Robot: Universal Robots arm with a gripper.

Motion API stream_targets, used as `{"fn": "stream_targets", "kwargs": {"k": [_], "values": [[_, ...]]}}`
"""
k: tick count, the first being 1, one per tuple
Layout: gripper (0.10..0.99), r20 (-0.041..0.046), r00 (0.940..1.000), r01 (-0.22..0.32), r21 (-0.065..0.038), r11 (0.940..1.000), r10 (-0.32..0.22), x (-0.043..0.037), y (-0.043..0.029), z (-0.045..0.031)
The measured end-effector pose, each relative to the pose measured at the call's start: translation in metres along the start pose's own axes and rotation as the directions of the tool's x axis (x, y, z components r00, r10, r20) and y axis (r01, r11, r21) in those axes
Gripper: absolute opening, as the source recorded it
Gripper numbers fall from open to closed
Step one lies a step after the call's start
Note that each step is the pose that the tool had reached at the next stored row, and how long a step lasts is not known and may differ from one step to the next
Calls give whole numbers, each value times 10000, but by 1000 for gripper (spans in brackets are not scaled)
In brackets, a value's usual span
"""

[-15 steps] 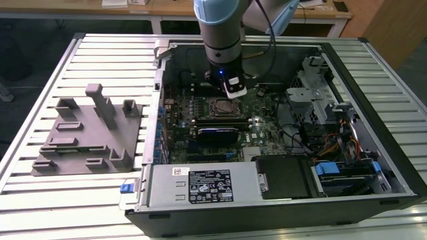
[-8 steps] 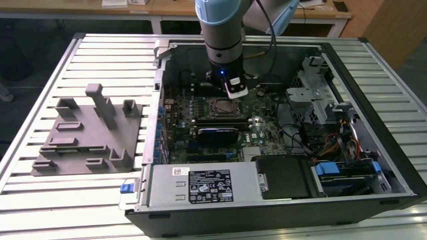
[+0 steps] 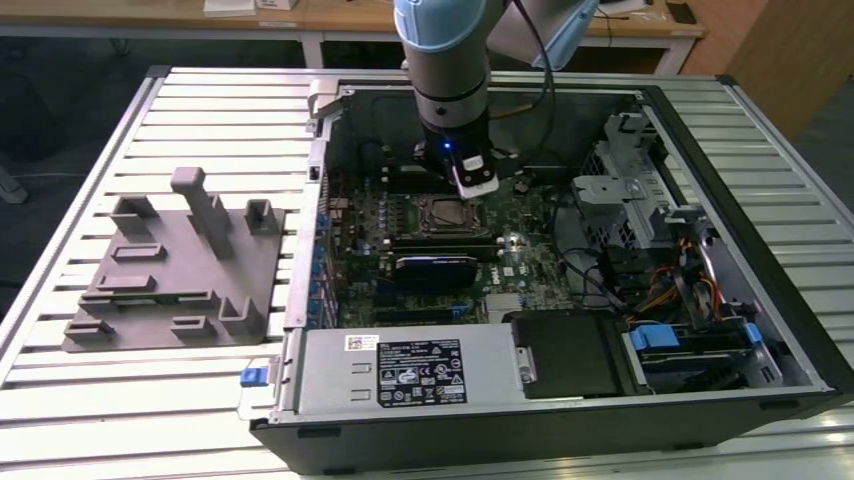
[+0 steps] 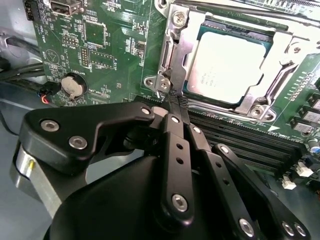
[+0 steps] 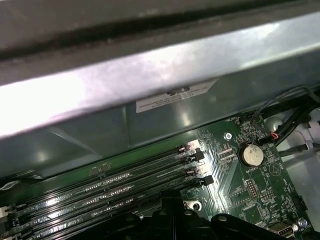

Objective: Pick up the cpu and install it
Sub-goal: 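Install the first cpu locking lever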

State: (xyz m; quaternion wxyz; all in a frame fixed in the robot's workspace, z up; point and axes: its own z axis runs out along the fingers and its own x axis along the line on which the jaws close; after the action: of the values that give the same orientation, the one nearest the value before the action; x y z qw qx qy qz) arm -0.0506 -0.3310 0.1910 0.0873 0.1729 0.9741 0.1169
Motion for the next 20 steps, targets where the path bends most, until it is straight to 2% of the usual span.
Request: {"fn": "stream_targets", "kwargs": {"k": [3,4,5,10,17,20], "values": [[106,-8,10000,-4,-20,10000,4,-1,-3,0],[106,-40,10000,-25,-117,9999,25,-1,-4,1],[106,-42,10000,-29,-126,9999,28,-1,-4,2],[106,-43,10000,-29,-130,9999,28,-2,-3,-1],[106,-44,10000,-29,-130,9999,29,-15,24,-103],[106,-43,10000,-29,-133,9999,28,-17,27,-111]]}}
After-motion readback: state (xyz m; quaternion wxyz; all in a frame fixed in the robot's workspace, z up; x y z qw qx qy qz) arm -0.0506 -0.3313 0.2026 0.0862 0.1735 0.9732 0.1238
